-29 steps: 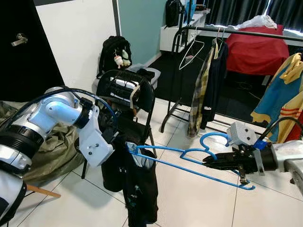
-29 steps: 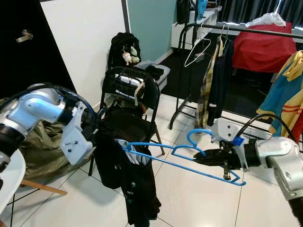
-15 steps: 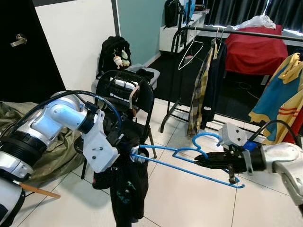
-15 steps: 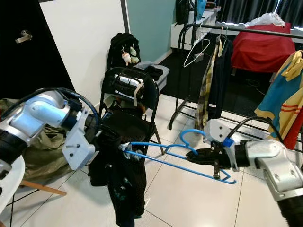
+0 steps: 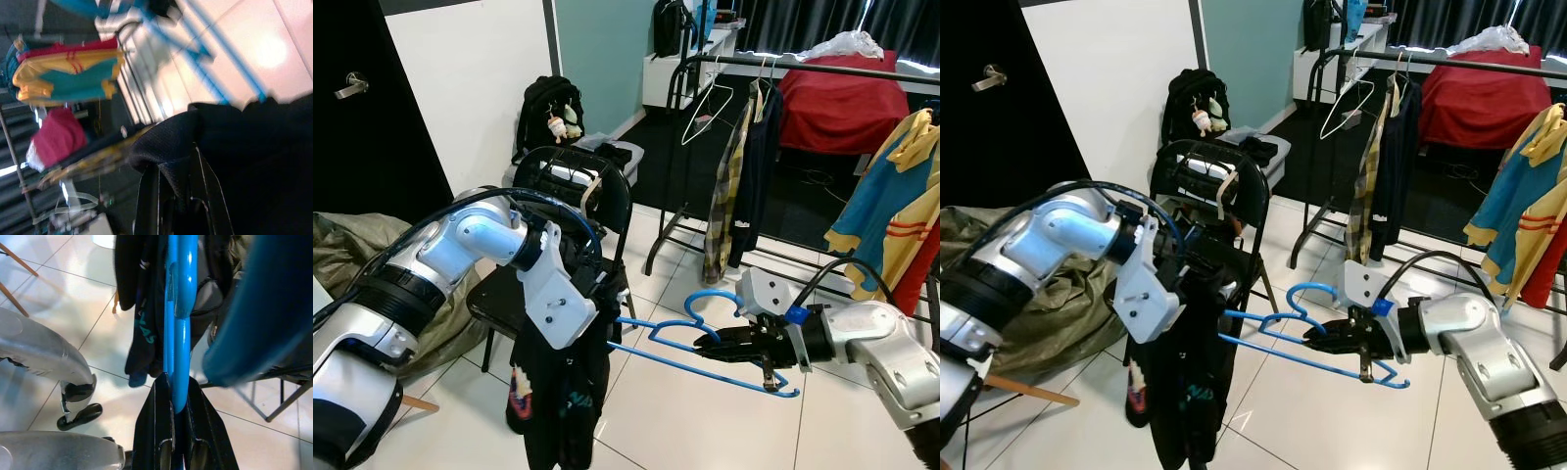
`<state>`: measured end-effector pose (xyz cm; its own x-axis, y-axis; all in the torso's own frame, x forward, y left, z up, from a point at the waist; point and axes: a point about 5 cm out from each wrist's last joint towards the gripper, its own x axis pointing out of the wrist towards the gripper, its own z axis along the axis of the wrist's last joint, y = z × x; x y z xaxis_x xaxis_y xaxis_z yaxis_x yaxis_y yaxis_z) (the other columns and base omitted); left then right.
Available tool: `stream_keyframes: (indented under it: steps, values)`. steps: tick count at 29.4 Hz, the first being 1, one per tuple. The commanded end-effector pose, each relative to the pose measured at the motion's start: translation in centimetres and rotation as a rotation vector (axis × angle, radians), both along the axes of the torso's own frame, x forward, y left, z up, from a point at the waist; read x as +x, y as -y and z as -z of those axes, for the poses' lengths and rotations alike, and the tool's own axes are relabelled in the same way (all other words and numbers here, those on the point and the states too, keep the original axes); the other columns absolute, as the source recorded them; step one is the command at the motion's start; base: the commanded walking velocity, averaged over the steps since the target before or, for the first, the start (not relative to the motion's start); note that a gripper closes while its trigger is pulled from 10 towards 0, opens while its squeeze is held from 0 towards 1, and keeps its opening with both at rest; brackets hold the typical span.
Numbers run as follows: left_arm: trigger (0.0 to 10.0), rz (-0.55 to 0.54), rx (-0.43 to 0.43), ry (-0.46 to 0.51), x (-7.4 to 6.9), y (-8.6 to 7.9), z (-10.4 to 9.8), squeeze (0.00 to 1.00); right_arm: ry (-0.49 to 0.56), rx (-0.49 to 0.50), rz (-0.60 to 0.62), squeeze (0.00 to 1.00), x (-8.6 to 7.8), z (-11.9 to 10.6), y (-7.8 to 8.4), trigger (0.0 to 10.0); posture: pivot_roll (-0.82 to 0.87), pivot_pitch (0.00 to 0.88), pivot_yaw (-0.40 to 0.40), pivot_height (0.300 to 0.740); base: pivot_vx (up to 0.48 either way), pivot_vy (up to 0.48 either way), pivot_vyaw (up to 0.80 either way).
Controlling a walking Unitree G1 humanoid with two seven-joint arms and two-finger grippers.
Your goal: Hang hanger
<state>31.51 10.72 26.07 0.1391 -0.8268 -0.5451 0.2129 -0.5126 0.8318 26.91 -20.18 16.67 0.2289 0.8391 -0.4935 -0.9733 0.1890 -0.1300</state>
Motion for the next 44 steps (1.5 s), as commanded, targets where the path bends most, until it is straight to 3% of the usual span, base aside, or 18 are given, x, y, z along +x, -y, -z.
stream_keyframes:
  steps: [1, 6, 8, 15, 16, 20, 21, 25, 28, 32, 34, 44]
  values:
    - [10.0, -0.044, -0.02, 0.056, 0.5, -0.9, -1.4, 0.0, 0.026, 0.017, -0.048, 0.0, -0.4, -0.5, -0.5, 10.0, -0.06, 0.0, 0.065, 0.74, 0.0, 0.0, 0.0]
    - [10.0, -0.084, 0.004, 0.086, 0.9, -2.2, -2.2, 0.0, 0.019, 0.026, -0.054, 0.0, -0.6, -0.8, -0.1, 10.0, -0.06, 0.0, 0.067, 0.74, 0.0, 0.0, 0.0]
    - [10.0, -0.075, 0.055, 0.088, 0.6, -3.1, -2.1, 0.0, 0.016, 0.06, -0.068, 0.0, -0.9, -1.4, 0.2, 10.0, -0.06, 0.0, 0.064, 0.74, 0.0, 0.0, 0.0]
    - [10.0, 0.041, 0.091, 0.03, -0.9, -2.1, -0.9, 0.0, 0.021, 0.097, -0.079, 0.0, -0.5, -2.1, 0.3, 10.0, -0.05, 0.0, 0.061, 0.74, 0.0, 0.0, 0.0]
    - [10.0, 0.098, 0.046, -0.015, -1.8, -0.9, -0.8, 0.0, 0.027, 0.102, -0.078, 0.0, -0.3, -2.1, 0.2, 10.0, -0.05, 0.0, 0.058, 0.74, 0.0, 0.0, 0.0]
    - [10.0, 0.121, 0.024, -0.032, -2.1, -0.4, -0.8, 0.0, 0.03, 0.102, -0.076, 0.0, -0.2, -2.1, 0.1, 10.0, -0.05, 0.0, 0.056, 0.74, 0.0, 0.0, 0.0]
    - [10.0, 0.219, -0.089, -0.113, -3.7, 1.7, -1.4, 0.0, 0.053, 0.103, -0.056, 0.0, 0.4, -1.9, -0.4, 10.0, -0.05, 0.0, 0.05, 0.74, 0.0, 0.0, 0.0]
    - [10.0, 0.259, -0.136, -0.144, -4.2, 2.5, -1.8, 0.0, 0.065, 0.108, -0.044, 0.0, 0.6, -1.8, -0.6, 10.0, -0.05, 0.0, 0.05, 0.74, 0.0, 0.0, 0.0]
    - [10.0, 0.312, -0.254, -0.191, -4.6, 4.1, -3.3, 0.0, 0.101, 0.134, 0.001, 0.0, 1.4, -1.6, -1.6, 10.0, -0.05, 0.0, 0.05, 0.74, 0.0, 0.0, 0.0]
    - [10.0, 0.312, -0.282, -0.194, -4.5, 4.4, -3.7, 0.0, 0.113, 0.14, 0.014, 0.0, 1.7, -1.4, -2.0, 10.0, -0.05, 0.0, 0.049, 0.74, 0.0, 0.0, 0.0]
    - [10.0, 0.314, -0.322, -0.2, -4.2, 5.0, -4.2, 0.0, 0.125, 0.157, 0.013, 0.0, 2.0, -1.0, -3.0, 10.0, -0.05, 0.0, 0.053, 0.74, 0.0, 0.0, 0.0]
    - [10.0, 0.278, -0.312, -0.185, -3.7, 5.8, -3.7, 0.0, 0.164, 0.203, 0.032, 0.0, 2.7, -1.0, -5.0, 10.0, -0.06, 0.0, 0.067, 0.74, 0.0, 0.0, 0.0]
